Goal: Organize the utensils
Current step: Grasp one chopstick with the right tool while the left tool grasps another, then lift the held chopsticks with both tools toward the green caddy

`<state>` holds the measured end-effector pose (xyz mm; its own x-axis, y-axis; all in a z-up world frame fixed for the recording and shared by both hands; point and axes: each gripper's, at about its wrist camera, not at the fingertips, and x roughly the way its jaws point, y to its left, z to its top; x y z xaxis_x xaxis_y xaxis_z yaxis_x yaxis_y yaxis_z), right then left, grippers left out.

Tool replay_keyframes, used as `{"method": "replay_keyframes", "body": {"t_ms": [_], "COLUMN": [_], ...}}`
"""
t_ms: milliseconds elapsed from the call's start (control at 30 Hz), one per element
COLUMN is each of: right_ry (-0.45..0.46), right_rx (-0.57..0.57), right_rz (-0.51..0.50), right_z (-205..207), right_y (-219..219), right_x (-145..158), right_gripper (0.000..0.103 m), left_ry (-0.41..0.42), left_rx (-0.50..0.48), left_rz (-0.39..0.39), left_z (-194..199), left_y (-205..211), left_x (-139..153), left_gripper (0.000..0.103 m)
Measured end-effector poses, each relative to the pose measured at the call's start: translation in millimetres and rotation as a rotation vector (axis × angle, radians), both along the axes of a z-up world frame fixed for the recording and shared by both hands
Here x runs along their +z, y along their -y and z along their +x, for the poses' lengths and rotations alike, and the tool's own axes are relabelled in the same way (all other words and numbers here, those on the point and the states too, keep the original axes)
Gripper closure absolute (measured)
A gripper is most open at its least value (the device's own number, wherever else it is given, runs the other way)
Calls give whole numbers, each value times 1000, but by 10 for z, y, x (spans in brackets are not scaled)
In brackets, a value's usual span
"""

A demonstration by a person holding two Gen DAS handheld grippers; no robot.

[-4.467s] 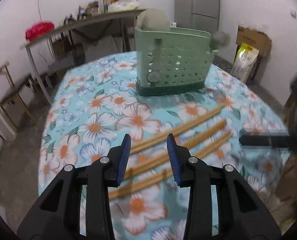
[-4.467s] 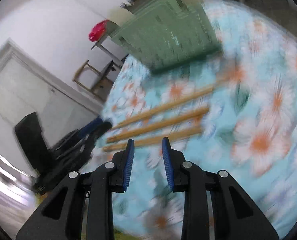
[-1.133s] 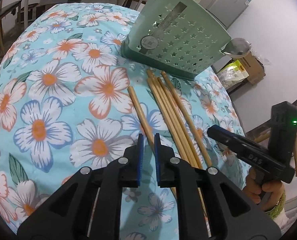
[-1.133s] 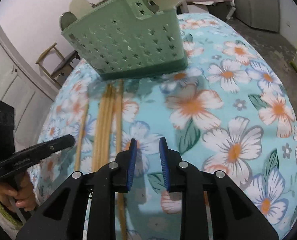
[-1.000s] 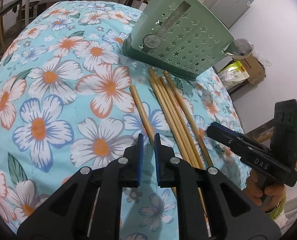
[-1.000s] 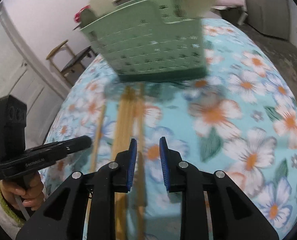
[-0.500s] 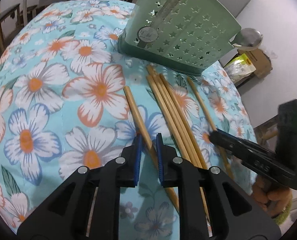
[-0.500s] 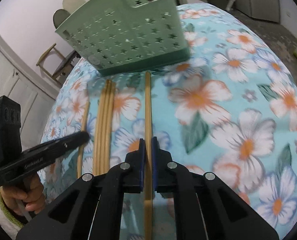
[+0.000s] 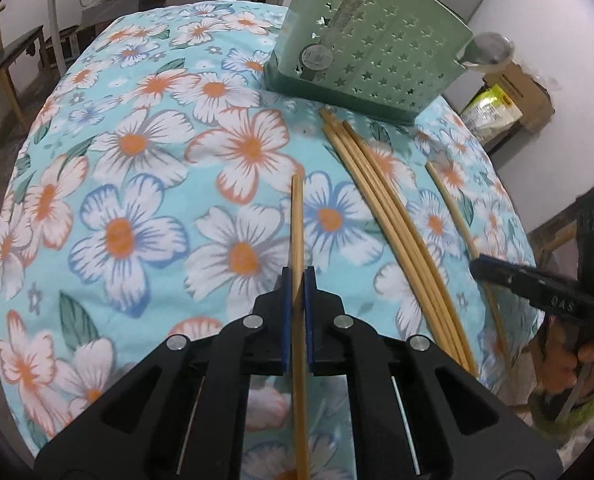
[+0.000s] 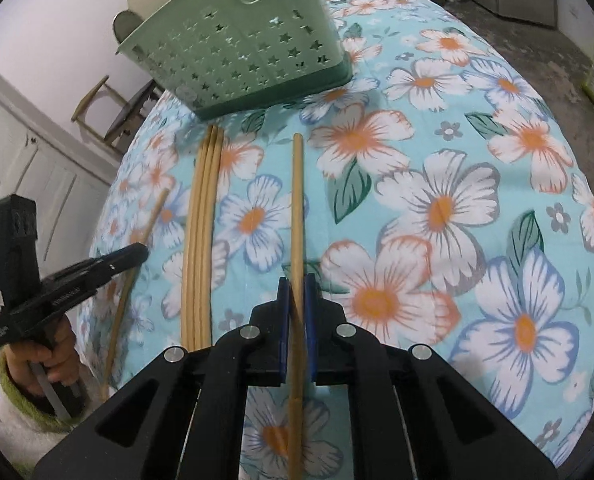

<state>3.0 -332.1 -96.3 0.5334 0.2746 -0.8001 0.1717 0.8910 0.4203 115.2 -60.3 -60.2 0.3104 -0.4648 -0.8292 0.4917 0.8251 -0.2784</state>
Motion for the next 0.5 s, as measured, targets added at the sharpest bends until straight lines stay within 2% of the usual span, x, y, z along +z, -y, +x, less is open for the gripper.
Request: {"method": "replay_keyframes", "body": {"t_ms": [133,200,400,500], "right_ry": [21,37,62,63], "right_rx": [24,34,26,7], "right_rz": [-21,-57,-110,-135], "right_z": [172,297,630,714], "right_y": [-52,-87,-108,-114], "right_x": [-8,-1,14,12], "right_gripper": [82,82,82,92], "left_ry": [-31,-33,-14,12], "left_rx": [5,8,26,38], "left_rz": [-8,-9,18,42], "left_z": [96,160,397,457], "left_y": [7,40,184,246], "left_x": [-18,-19,-21,-26], "left_gripper": [96,93,93,94]}}
